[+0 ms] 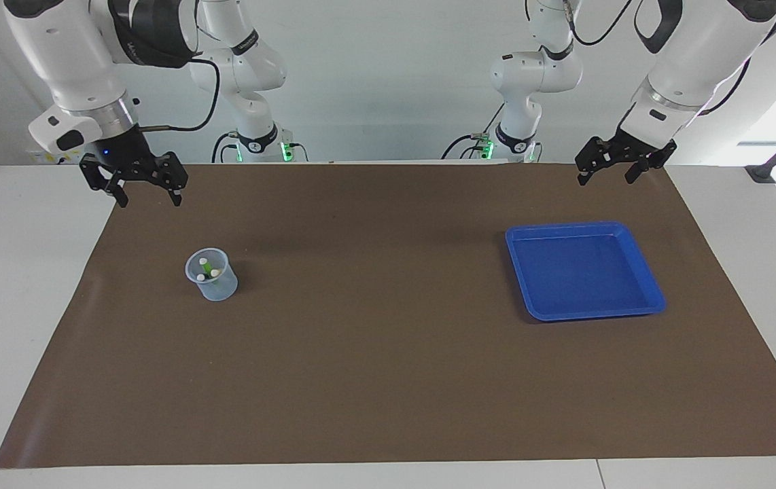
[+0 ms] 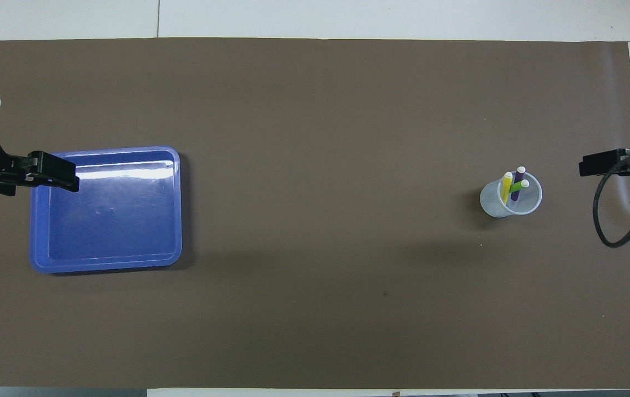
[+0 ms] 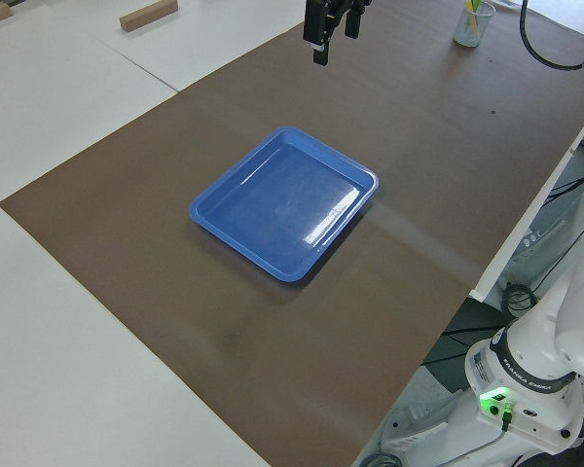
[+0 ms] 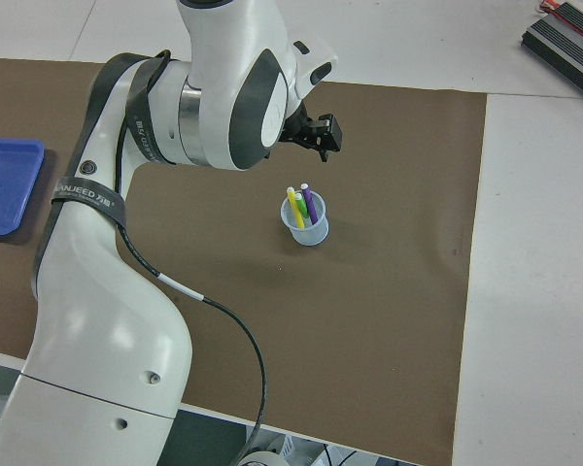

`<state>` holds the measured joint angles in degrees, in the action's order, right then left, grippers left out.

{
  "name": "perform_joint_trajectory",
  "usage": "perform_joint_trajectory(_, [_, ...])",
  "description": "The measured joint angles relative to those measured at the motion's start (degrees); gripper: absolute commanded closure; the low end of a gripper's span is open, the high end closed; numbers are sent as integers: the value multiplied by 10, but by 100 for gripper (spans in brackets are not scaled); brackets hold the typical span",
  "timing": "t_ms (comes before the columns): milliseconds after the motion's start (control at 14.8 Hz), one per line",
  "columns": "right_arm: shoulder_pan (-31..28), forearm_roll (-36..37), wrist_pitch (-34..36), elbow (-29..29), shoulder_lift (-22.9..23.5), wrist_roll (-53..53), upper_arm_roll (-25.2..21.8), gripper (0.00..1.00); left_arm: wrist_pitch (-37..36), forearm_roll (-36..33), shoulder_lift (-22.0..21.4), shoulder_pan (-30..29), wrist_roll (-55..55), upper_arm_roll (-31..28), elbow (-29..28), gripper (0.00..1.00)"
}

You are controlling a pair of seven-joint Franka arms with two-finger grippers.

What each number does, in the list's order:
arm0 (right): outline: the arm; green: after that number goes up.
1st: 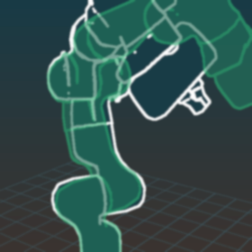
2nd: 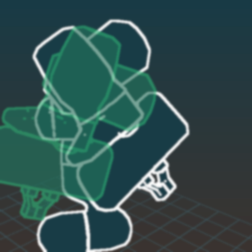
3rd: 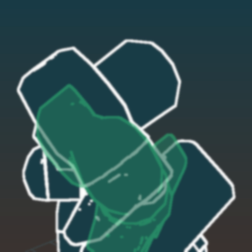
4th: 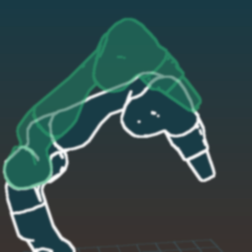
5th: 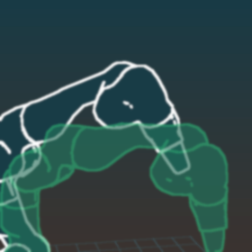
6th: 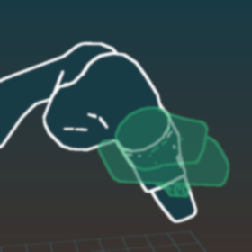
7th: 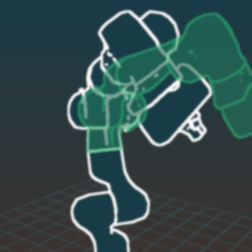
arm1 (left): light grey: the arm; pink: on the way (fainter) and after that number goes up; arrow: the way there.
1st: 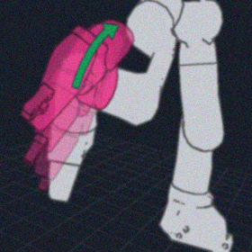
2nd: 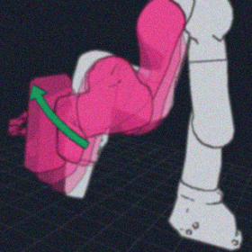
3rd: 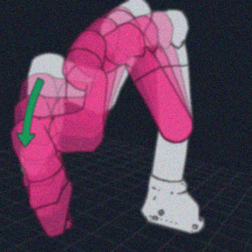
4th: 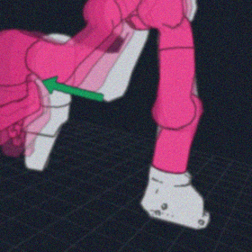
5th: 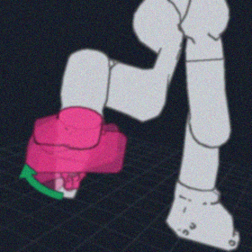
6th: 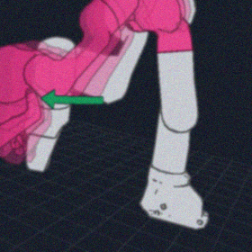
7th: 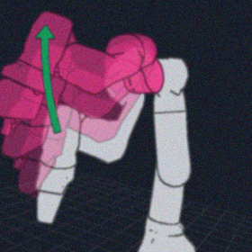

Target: Transfer and insert pens with both arms

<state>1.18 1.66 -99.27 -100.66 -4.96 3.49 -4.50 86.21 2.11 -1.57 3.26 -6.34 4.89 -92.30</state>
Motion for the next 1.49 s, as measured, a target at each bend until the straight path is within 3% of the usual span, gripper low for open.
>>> perform_joint_trajectory(407, [7,0,66,56,18,-49,4,0,0,0,11,9,2,-1,0,0])
perform_joint_trajectory(1492, [14,0,69,48,28,-101,21,0,0,0,10,8,4,-9,2,0])
